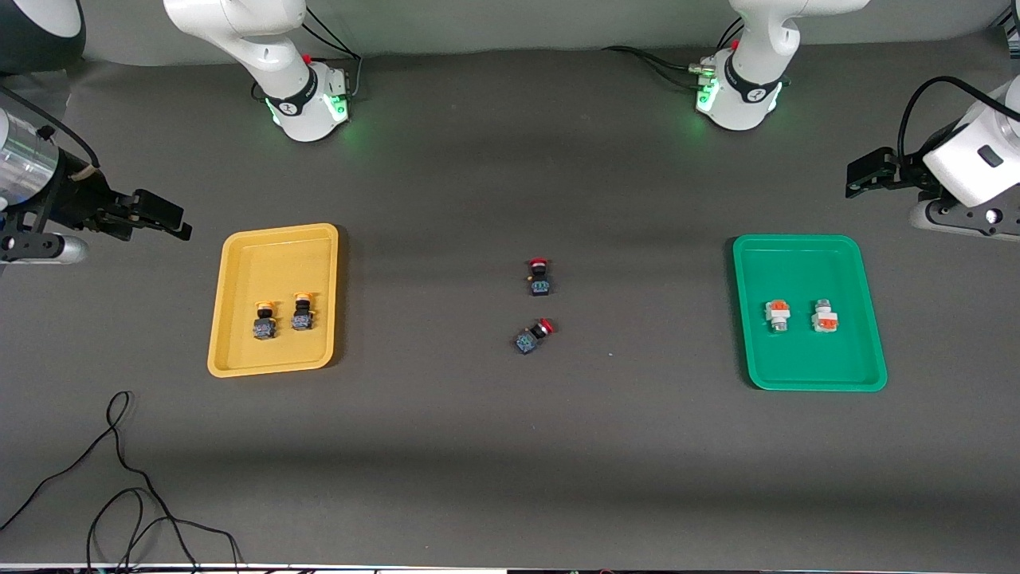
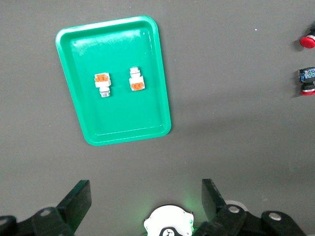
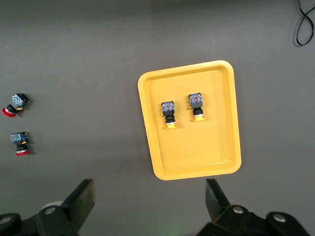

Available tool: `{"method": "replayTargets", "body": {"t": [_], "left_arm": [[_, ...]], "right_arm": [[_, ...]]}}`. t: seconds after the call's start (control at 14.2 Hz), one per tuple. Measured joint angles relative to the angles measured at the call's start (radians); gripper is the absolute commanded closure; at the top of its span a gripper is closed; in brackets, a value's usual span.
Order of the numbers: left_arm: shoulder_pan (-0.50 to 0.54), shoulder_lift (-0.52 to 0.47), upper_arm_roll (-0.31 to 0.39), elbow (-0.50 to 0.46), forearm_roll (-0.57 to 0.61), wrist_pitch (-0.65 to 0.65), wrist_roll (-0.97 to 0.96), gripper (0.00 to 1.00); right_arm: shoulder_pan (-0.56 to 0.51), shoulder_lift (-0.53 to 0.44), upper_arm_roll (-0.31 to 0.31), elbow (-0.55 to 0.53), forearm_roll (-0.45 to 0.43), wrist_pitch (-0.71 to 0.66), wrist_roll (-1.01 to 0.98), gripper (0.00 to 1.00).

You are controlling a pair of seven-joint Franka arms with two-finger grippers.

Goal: Place green and yellow buttons in trays

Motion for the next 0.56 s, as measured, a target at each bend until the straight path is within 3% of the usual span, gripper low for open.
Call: {"method": "replayTargets", "body": {"t": [0.56], "left_arm": [[0.000,0.000,0.003,0.000,0.000,-0.001,0.000,0.00]], "right_arm": [[-0.001,-0.093,-0.008,-0.014,-0.005,-0.062,0.012,0.00]]}}
